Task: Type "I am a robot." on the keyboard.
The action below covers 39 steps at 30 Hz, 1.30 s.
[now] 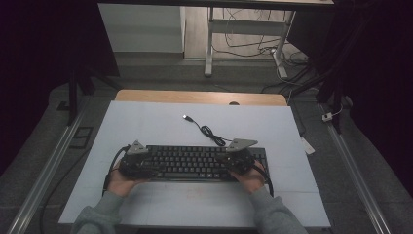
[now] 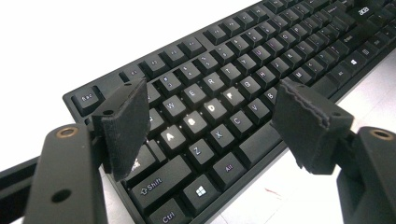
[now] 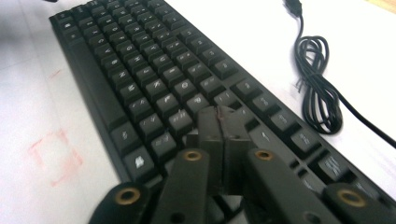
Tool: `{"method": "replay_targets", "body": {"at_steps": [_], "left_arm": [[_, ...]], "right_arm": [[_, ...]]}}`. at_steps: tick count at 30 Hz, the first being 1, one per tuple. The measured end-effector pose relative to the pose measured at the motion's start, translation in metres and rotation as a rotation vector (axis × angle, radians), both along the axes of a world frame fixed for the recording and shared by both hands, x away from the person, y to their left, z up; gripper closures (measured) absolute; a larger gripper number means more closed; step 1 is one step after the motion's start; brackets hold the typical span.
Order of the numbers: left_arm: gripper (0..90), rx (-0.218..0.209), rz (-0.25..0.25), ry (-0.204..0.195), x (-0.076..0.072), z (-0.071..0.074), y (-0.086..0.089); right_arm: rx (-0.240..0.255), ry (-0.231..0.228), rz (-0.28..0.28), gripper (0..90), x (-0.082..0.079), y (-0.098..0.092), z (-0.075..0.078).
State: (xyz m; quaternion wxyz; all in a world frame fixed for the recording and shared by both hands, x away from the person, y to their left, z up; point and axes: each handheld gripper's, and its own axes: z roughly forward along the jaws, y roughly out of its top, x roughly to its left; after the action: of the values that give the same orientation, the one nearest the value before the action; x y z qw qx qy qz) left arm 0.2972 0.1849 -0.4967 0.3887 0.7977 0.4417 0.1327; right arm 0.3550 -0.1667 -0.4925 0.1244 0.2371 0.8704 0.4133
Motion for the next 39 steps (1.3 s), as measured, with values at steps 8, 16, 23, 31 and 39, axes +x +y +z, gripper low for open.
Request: {"method": "replay_targets", "body": {"at_steps": [8, 16, 23, 31, 39], "left_arm": [[27.5, -0.004, 0.002, -0.004, 0.000, 0.001, 0.002], [27.8, 0.000, 0.002, -0.003, 0.000, 0.000, 0.001], [35.0, -0.010, 0.003, -0.029, 0.001, 0.001, 0.001], [55.2, -0.013, -0.030, -0.044, 0.006, 0.002, -0.010], [82.6, 0.028, -0.066, -0.054, 0.012, 0.001, -0.024]], "right_arm": [[0.022, -0.015, -0.022, 59.8, -0.010, -0.018, 0.000], [0.012, -0.025, -0.019, 54.2, -0.012, -0.019, -0.003], [0.014, -0.030, -0.015, 53.8, -0.011, -0.018, -0.003], [0.010, -0.031, -0.016, 53.5, -0.009, -0.017, -0.005], [0.008, -0.033, -0.015, 53.5, -0.009, -0.017, -0.005]]}}
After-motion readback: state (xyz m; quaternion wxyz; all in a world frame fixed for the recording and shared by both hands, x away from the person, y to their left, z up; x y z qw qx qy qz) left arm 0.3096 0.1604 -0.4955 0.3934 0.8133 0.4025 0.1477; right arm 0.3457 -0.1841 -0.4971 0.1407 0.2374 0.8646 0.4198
